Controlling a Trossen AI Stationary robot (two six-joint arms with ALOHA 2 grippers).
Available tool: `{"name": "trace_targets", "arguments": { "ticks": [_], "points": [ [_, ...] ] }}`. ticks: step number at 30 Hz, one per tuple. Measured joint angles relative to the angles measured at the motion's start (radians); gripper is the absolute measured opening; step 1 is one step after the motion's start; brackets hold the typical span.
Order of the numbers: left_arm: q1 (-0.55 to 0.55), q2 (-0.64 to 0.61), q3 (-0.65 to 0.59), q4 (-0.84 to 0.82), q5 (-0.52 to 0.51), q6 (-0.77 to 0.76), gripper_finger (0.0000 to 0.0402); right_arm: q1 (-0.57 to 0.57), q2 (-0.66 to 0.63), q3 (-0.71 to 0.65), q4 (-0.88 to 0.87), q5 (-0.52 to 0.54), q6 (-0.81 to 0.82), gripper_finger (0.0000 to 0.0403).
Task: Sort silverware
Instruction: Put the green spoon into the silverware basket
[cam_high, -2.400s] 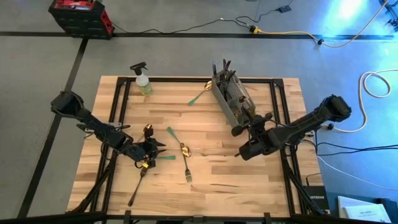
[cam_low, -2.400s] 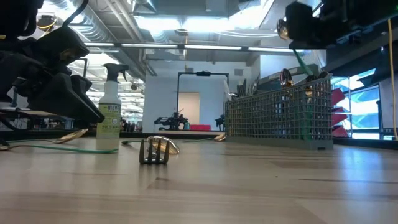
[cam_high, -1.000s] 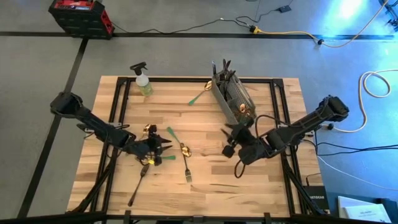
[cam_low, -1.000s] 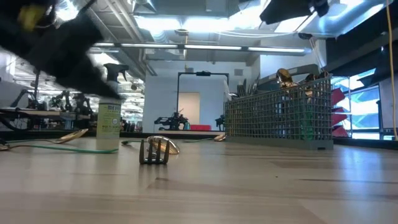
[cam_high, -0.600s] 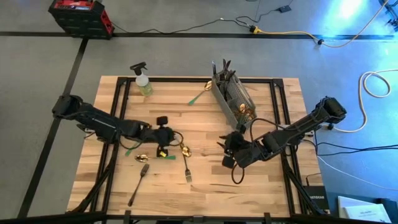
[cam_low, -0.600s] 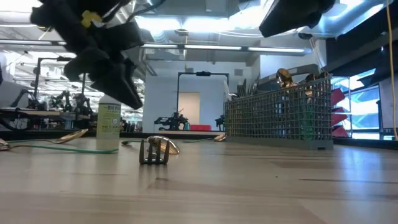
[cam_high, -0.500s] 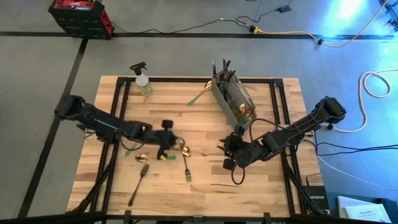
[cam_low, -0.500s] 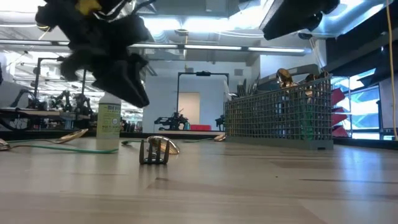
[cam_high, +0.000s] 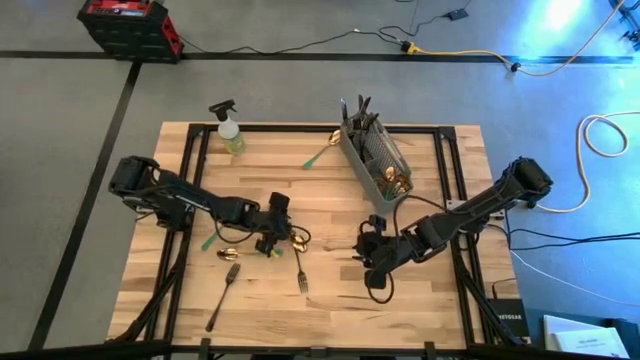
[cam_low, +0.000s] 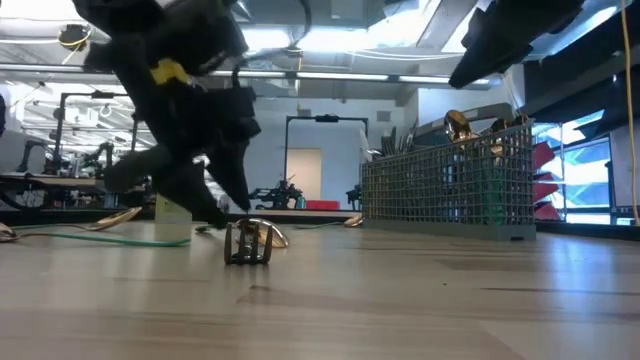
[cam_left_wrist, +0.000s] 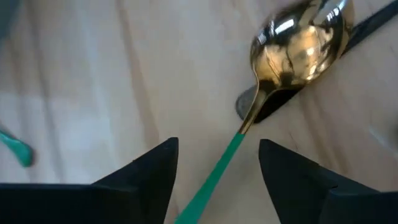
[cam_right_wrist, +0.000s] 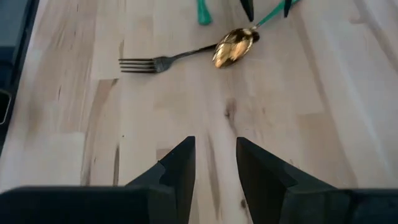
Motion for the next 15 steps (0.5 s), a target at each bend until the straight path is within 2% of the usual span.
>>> {"name": "trace_targets", "arguments": {
  "ticks": [4,8,11,15],
  "points": [
    [0.046,0.055,0.003,0.037,0.061,-0.006,0.0206,0.000,0.008,0.000,-0.001,-0.007,0.000,0.0099],
    [0.078,0.099,0.006,0.062,0.124,-0.005,0.0179,0.000,0.008,0.000,-0.001,-0.007,0.000,0.0099],
    [0.083,0.105,0.004,0.086,0.146,-0.005,0.0133,0.000,0.008,0.000,-0.011,-0.007,0.000,0.0099],
    [0.083,0.078,0.017,0.064,0.178,0.022,0.0048,0.004,0.008,0.000,-0.016,-0.015,0.005,0.0099]
  ]
}}
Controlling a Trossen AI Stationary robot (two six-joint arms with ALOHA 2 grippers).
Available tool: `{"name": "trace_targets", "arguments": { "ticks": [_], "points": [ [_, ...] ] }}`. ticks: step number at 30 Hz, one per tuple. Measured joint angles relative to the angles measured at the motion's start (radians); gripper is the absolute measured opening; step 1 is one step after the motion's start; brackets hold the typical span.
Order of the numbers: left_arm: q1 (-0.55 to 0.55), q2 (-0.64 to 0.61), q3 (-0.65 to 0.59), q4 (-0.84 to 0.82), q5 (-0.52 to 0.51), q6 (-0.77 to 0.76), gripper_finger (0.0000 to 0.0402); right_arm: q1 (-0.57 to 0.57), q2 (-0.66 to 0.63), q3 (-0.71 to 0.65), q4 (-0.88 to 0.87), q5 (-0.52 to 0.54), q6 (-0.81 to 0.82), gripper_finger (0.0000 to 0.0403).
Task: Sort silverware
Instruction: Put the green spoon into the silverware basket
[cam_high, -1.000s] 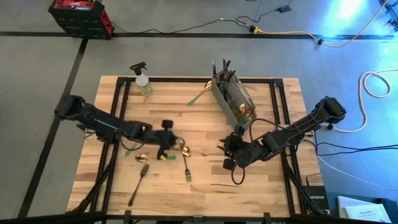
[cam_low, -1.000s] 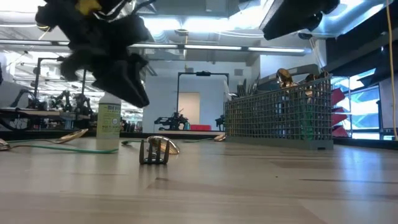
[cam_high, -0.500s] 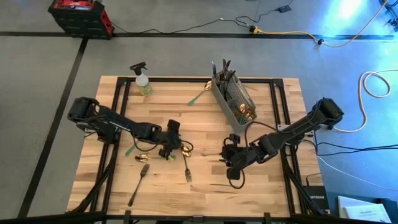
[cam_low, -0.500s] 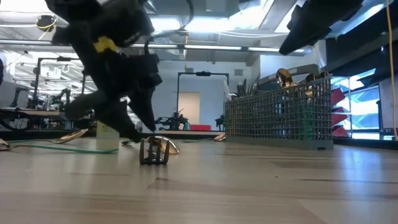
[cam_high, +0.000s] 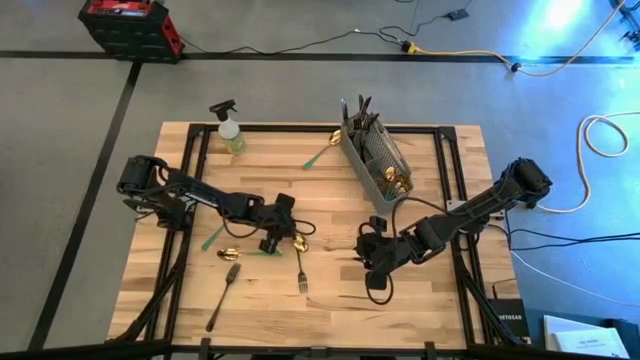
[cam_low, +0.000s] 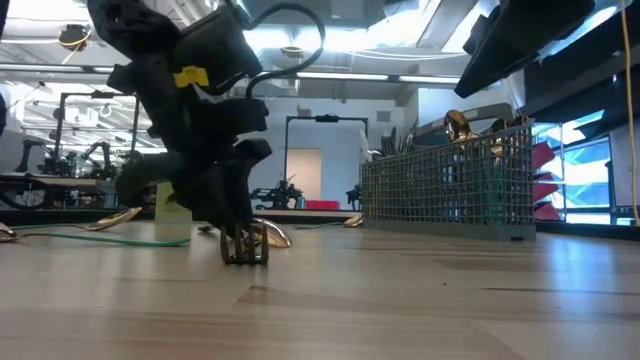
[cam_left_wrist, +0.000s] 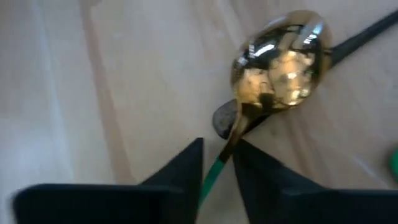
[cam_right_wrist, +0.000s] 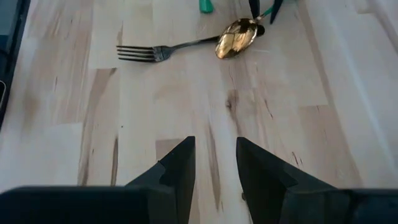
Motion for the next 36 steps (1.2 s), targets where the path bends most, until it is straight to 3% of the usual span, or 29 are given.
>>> {"name": "trace_targets", "arguments": {
  "ticks": [3,10,16,20,24,27,31,36],
  "points": [
    [0.002,-0.023,0.025,-0.042,-0.010,0.021,0.0009,0.025,0.000,0.000,-0.005,-0.024,0.001,0.0099],
    [0.002,-0.049,0.129,-0.162,-0.081,0.043,0.0001,0.144,-0.035,0.000,-0.110,-0.041,0.087,0.0099],
    [0.004,-0.049,0.232,-0.139,-0.087,0.054,0.0001,0.298,-0.049,0.000,-0.236,0.048,0.256,0.0099],
    [0.023,-0.050,0.288,0.062,-0.029,0.075,0.0001,0.392,-0.049,0.000,-0.297,0.194,0.366,0.0099],
    [0.076,-0.050,0.308,0.315,0.050,0.073,0.0001,0.466,-0.048,-0.001,-0.329,0.442,0.444,0.0099],
    [0.151,-0.050,0.311,0.546,0.116,-0.016,0.0001,0.502,-0.047,-0.025,-0.322,0.616,0.502,0.0099],
    [0.305,-0.006,0.325,0.847,0.397,-0.270,0.0001,0.506,-0.047,-0.072,-0.322,0.675,0.537,0.0099],
    [0.452,0.146,0.482,0.944,0.559,-0.507,0.0001,0.490,-0.046,-0.144,-0.297,0.699,0.615,0.0099]
  ]
}}
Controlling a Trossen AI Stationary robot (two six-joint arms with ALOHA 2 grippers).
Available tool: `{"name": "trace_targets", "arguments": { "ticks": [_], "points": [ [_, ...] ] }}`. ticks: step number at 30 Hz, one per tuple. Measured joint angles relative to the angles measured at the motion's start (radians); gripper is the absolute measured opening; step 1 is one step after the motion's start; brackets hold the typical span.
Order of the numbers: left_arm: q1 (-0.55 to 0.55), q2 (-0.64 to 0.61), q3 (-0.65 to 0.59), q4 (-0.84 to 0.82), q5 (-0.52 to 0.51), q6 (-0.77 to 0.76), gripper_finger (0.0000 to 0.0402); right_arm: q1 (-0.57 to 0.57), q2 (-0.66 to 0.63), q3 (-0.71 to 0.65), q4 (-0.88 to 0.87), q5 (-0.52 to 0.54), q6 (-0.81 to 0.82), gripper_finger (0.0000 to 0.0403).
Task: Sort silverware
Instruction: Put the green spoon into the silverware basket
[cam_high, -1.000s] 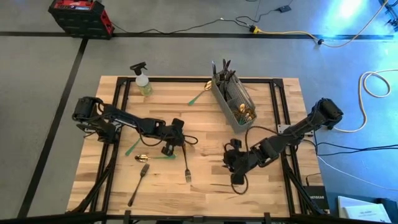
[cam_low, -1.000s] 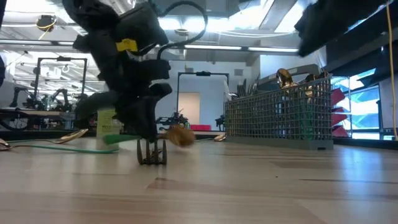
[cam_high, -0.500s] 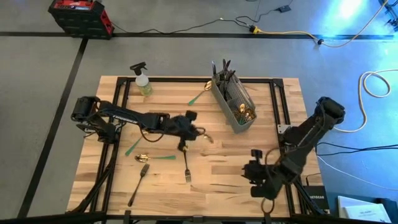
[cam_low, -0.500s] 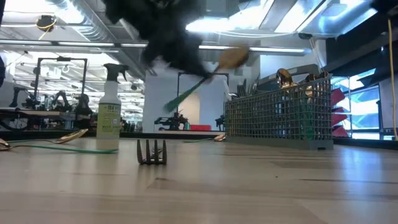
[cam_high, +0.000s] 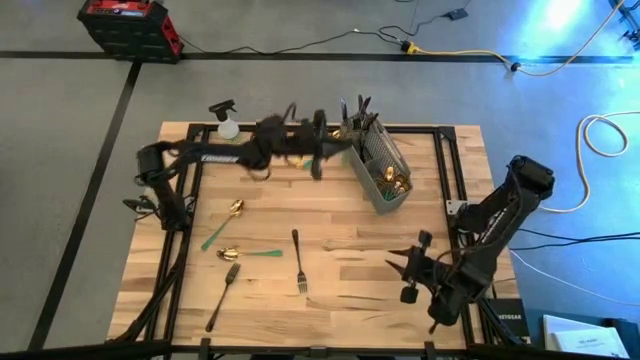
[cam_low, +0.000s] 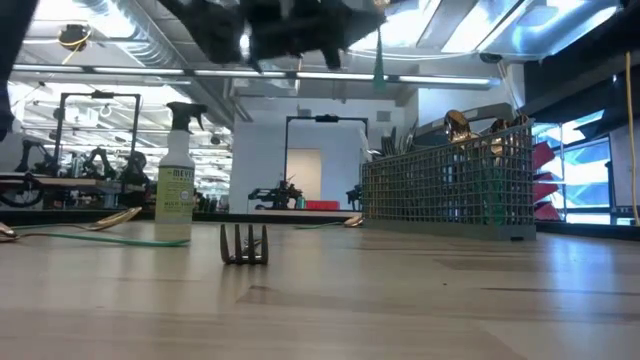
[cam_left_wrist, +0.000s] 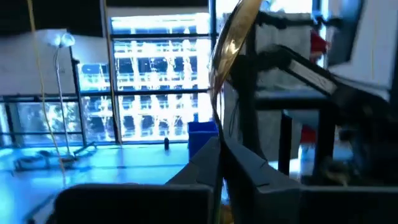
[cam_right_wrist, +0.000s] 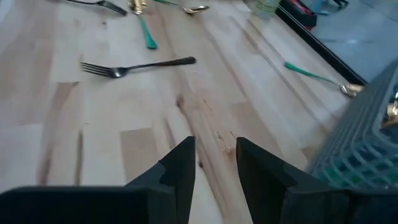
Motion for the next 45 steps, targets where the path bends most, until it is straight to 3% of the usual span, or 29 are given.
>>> {"name": "trace_targets", "arguments": {
  "ticks": [5,9,14,22,36,39,45],
  "points": [
    [0.019,0.211,0.261,-0.028,0.110,-0.094,0.0001,-0.005,0.000,-0.057,0.064,-0.001,0.018,0.0099],
    [0.023,0.290,0.360,-0.057,0.119,-0.098,0.0001,-0.005,0.000,-0.076,0.124,-0.022,0.021,0.0099],
    [0.020,0.338,0.358,-0.019,0.118,-0.056,0.0001,-0.005,0.000,-0.107,0.194,-0.001,0.019,0.0099],
    [0.032,0.458,0.358,0.303,0.074,-0.214,0.0000,-0.005,0.003,-0.124,0.249,0.043,0.098,0.0099],
    [-0.018,0.549,0.358,0.216,-0.021,-0.226,0.0000,-0.005,0.021,-0.124,0.262,0.051,0.078,0.0099],
    [-0.021,0.549,0.358,0.185,-0.034,-0.311,0.0004,-0.005,0.021,-0.124,0.262,0.054,0.067,0.0099],
    [-0.016,0.544,0.361,0.095,-0.054,-0.378,0.0047,-0.005,0.021,-0.124,0.262,0.059,0.038,0.0099]
  ]
}}
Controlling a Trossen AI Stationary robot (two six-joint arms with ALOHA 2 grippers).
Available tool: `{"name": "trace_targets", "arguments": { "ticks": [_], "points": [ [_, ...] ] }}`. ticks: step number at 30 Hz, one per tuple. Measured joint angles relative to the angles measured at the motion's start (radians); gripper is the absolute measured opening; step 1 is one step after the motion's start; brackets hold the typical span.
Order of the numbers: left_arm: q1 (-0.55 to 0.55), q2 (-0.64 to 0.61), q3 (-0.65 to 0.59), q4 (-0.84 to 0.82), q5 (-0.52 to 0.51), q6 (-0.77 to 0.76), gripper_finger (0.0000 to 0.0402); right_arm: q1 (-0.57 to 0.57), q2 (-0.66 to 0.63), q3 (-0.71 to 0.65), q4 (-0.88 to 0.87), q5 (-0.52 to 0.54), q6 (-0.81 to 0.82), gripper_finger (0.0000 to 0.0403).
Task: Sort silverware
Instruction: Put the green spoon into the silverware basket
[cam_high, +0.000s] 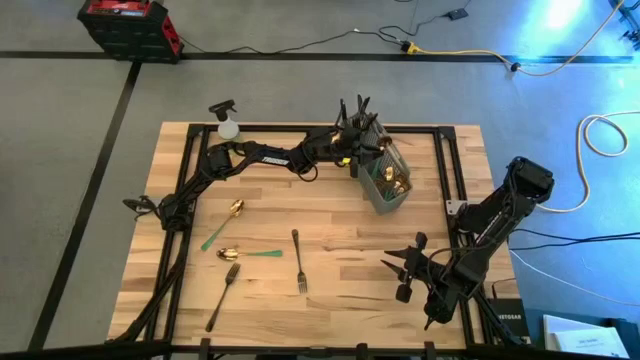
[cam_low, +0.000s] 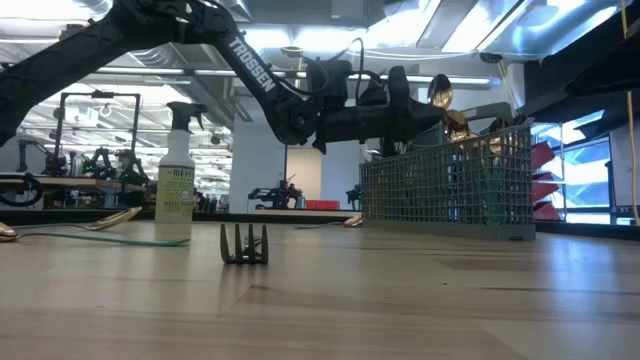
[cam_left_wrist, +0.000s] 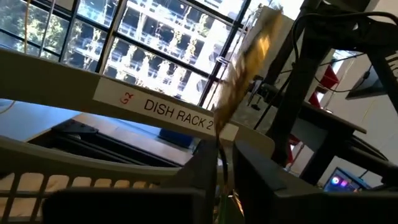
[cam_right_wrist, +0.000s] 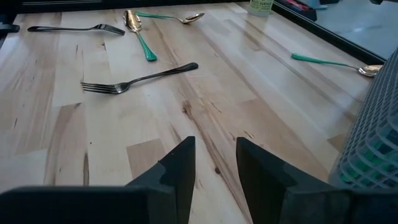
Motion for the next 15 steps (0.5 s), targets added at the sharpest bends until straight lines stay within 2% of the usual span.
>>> {"name": "trace_targets", "arguments": {
  "ticks": [8,15],
  "points": [
    [-0.001,0.001,-0.001,0.031,-0.045,-0.032,0.0151,0.000,0.000,0.000,0.000,0.000,-0.015,0.0099],
    [0.005,0.000,-0.003,0.113,-0.043,-0.024,0.0188,0.000,0.000,0.000,0.007,-0.008,-0.015,0.0099]
  ]
}}
